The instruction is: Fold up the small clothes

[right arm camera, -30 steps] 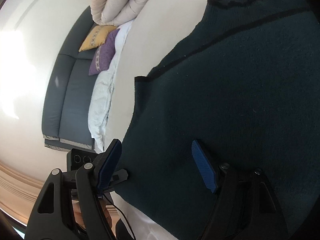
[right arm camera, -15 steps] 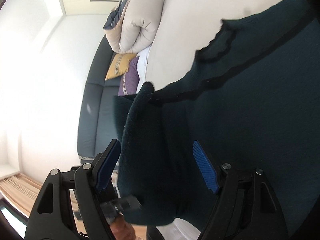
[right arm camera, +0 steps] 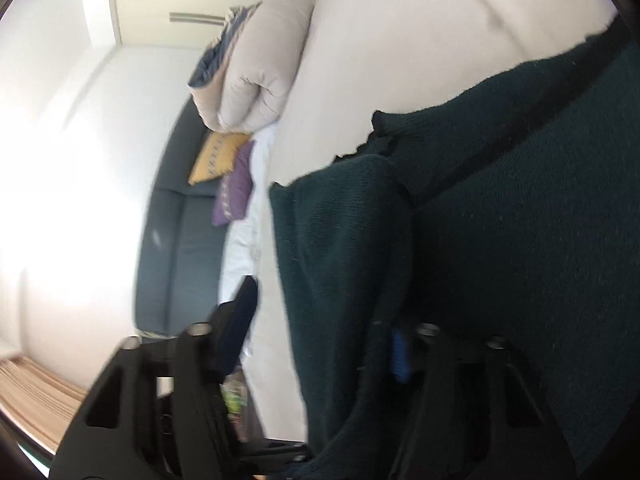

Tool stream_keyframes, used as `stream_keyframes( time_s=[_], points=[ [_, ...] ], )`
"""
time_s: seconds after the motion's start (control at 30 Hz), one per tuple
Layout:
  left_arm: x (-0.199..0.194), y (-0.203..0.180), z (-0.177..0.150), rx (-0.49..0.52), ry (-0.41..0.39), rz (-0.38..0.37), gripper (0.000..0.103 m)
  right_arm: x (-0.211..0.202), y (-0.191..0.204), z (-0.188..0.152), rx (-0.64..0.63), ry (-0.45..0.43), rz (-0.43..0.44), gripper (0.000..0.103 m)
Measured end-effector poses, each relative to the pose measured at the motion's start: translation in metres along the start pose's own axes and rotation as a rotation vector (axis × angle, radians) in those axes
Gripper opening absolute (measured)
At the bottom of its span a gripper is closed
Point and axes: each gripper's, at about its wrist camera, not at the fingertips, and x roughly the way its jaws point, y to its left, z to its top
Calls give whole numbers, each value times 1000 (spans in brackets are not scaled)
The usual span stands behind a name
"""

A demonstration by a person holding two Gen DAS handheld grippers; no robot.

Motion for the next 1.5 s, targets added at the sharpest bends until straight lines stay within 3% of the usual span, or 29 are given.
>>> stream_keyframes(
  time_s=[0.03, 0.13, 0.3, 0.53, 0.6, 0.67, 0.73, 0.8, 0.9, 0.97, 1.0, 1.03, 1.2, 1.27, 1.33, 1.4, 1.5],
  points=[
    [1, -2, -1, 4, 0, 6, 12, 2, 0, 1, -9, 4, -35, 24],
    [4, -9, -3, 9, 1, 5, 12, -1, -2, 6, -23, -4, -109, 14],
    [10, -29, -2, 41, 8, -36, 12, -36, 7, 5, -95, -45, -181, 12],
    [52, -77, 6, 138, 30, -79, 14, -125, 11, 21, -168, -98, -267, 12],
    [53, -68, 2, 138, 46, -88, 16, -145, -2, 26, -146, -103, -281, 12],
    [48, -59, -9, 125, 65, -110, 26, -157, -27, 30, -90, -101, -315, 12],
    [39, -54, -18, 143, 77, -105, 47, -163, -50, 29, -39, -107, -332, 15],
    [20, -50, -25, 181, 62, -98, 53, -168, -68, 26, 28, -121, -280, 17],
    [-15, -39, -29, 219, 11, -87, 54, -172, -76, 17, 71, -126, -221, 22],
    [-36, -24, -26, 196, -36, -83, 54, -176, -72, 6, 52, -122, -206, 35],
    [-40, -22, -20, 185, -52, -82, 54, -175, -69, 0, 44, -119, -193, 53],
    [-45, -14, -19, 170, -61, -77, 54, -178, -66, -7, 38, -123, -181, 59],
    [-57, 14, -16, 109, -74, -47, 54, -174, -48, -44, -33, -75, -253, 61],
    [-59, 17, -17, 107, -68, -42, 54, -171, -42, -52, -86, -62, -303, 57],
    [-59, 18, -16, 110, -65, -34, 54, -172, -45, -56, -88, -50, -333, 24],
    [-52, 14, -16, 110, -60, -26, 54, -174, -52, -55, -63, -53, -357, 15],
    [-35, -4, -9, 109, -57, -21, 54, -183, -54, -53, -66, -81, -353, 13]
  ],
)
